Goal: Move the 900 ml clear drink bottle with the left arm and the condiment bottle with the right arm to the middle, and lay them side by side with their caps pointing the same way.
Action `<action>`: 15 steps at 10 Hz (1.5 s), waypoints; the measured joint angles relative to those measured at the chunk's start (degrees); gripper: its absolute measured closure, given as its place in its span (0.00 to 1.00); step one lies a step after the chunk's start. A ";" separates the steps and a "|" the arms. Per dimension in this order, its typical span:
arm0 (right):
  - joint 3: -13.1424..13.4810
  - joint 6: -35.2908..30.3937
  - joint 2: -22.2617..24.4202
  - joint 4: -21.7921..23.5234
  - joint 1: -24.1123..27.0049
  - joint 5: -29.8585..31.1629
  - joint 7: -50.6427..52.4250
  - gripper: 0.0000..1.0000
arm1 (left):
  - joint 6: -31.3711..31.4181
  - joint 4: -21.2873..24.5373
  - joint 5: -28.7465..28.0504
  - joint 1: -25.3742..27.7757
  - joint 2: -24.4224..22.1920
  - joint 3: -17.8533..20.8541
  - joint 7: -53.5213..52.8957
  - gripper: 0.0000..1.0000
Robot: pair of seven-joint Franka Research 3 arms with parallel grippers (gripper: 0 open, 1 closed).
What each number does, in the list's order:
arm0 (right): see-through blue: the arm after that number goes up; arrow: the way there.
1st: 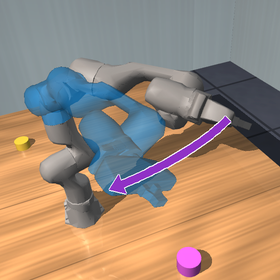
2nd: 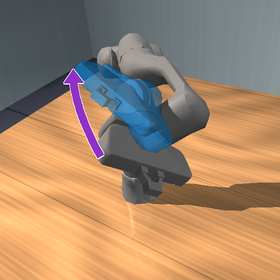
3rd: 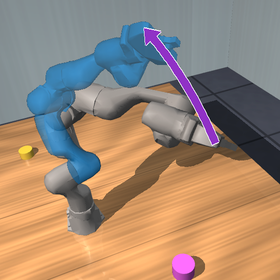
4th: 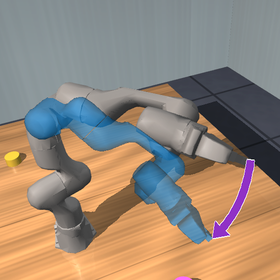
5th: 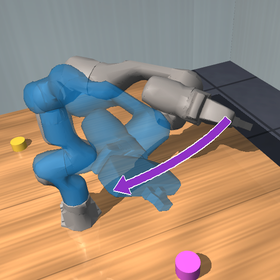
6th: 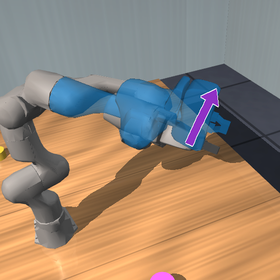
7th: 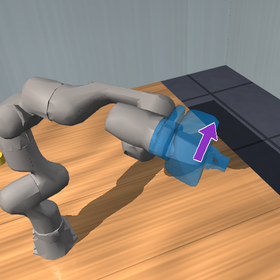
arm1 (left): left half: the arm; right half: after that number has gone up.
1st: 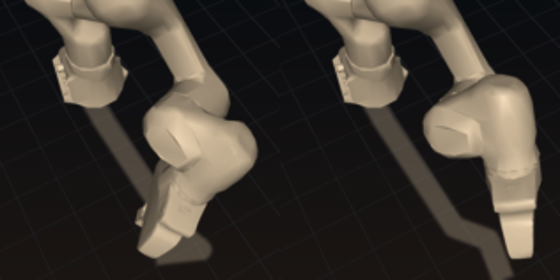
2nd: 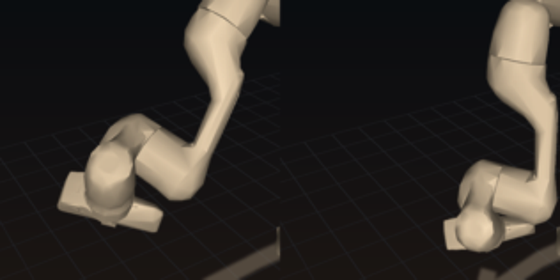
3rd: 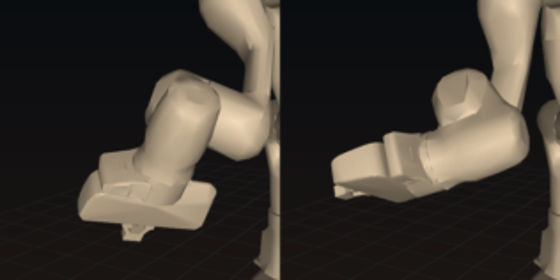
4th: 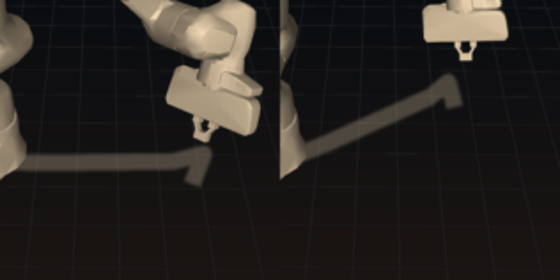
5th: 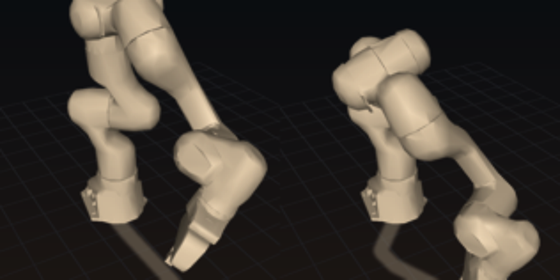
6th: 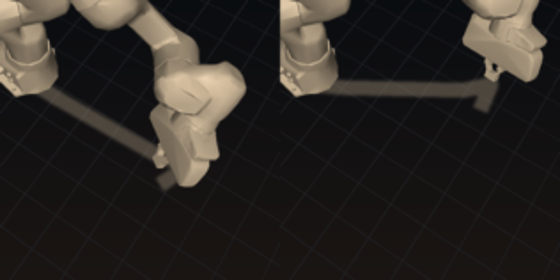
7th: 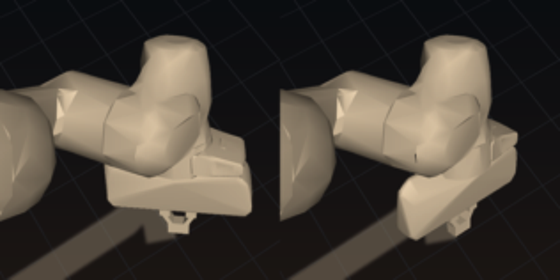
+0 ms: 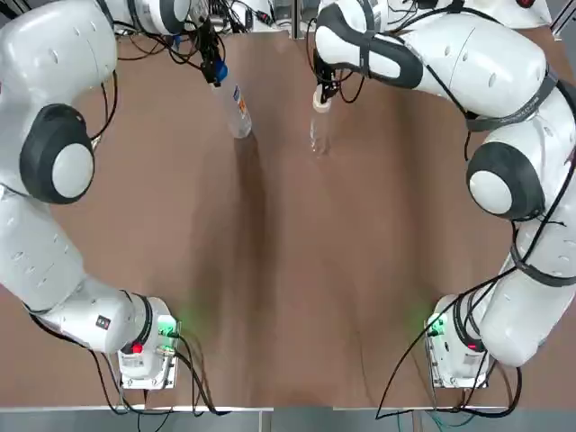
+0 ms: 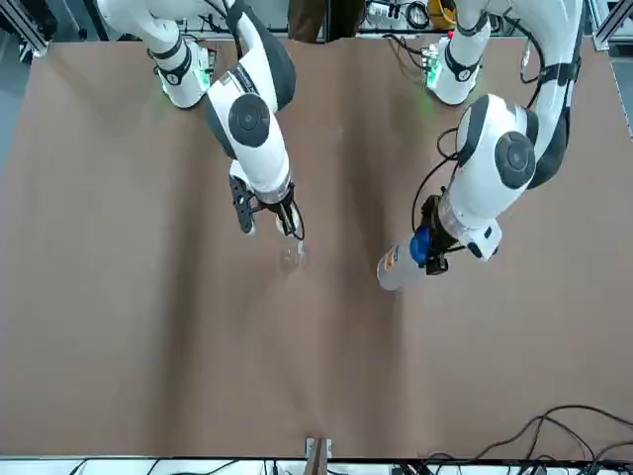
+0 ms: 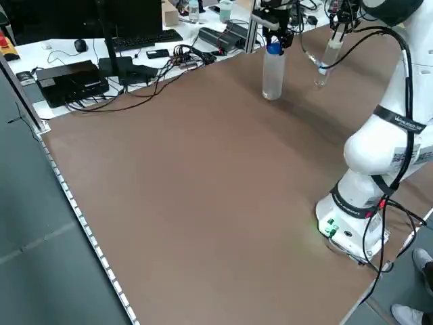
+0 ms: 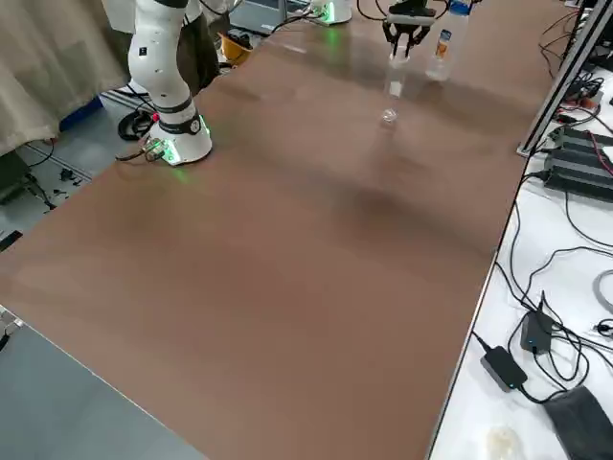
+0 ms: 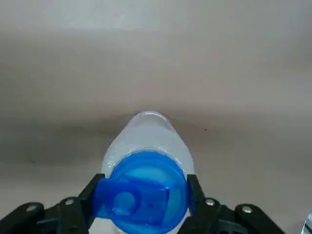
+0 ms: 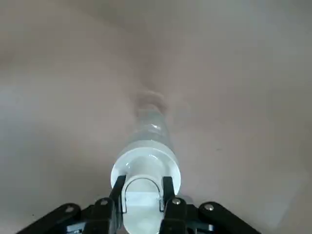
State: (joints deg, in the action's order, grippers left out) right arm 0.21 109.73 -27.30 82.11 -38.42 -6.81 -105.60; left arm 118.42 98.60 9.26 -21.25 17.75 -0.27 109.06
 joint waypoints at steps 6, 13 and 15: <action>0.05 -0.12 -0.26 -0.42 -0.79 -1.49 -0.21 0.66 | -1.65 -2.93 0.10 -0.81 2.75 0.27 1.31 0.14; 0.04 -0.11 -0.76 -0.66 -0.83 -1.50 -0.77 0.23 | -5.86 -4.83 -0.50 -0.33 1.96 0.92 -4.10 0.00; 0.03 -0.11 -0.76 -0.67 -1.17 -1.50 -0.75 0.18 | -12.79 -5.97 -2.22 0.90 0.03 1.15 -14.47 0.00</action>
State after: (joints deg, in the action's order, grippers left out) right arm 0.24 109.62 -28.06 81.45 -39.59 -8.30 -106.36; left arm 105.63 92.64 7.04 -20.35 17.78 0.87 94.59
